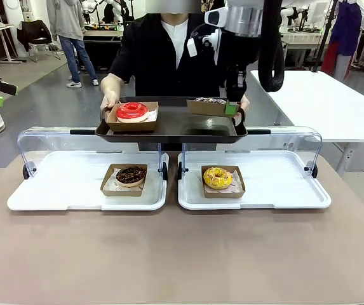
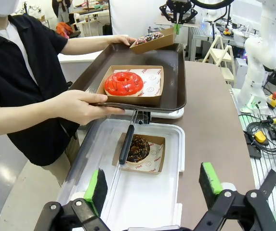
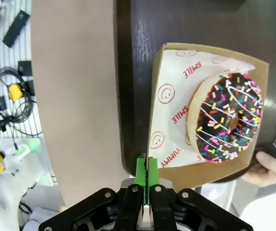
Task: Provide the desired donut to the person.
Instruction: Place the picked Paper togo box onto the Handle tray extended by the person.
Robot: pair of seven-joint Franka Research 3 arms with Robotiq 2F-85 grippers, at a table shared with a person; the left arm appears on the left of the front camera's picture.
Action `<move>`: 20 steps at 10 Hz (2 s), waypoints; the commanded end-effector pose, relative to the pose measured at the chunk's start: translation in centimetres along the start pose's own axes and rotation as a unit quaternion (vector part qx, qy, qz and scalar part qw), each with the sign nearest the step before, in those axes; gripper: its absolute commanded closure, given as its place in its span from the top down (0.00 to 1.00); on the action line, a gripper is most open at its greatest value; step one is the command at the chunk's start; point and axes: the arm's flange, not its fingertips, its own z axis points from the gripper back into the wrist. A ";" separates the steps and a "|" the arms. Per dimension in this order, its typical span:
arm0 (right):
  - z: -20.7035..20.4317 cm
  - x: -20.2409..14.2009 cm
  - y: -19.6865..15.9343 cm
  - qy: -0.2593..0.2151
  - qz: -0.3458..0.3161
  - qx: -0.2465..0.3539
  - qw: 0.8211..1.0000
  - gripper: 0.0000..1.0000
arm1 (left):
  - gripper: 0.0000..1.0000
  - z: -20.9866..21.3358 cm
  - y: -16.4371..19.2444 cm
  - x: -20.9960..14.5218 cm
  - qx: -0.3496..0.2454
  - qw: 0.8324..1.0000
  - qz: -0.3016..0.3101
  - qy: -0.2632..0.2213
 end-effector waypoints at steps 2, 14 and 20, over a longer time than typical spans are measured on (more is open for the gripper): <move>-0.9 1.6 -2.1 0.019 -0.021 0.000 1.000 0.02 | 1.00 0.1 0.0 0.1 0.003 1.000 -0.001 -0.005; -3.1 0.9 -3.9 0.000 0.018 0.038 0.999 0.85 | 1.00 0.1 0.0 0.1 0.003 1.000 -0.001 -0.005; -3.0 0.2 -3.7 -0.002 0.034 0.058 0.998 1.00 | 1.00 0.1 0.0 0.1 0.003 1.000 -0.001 -0.005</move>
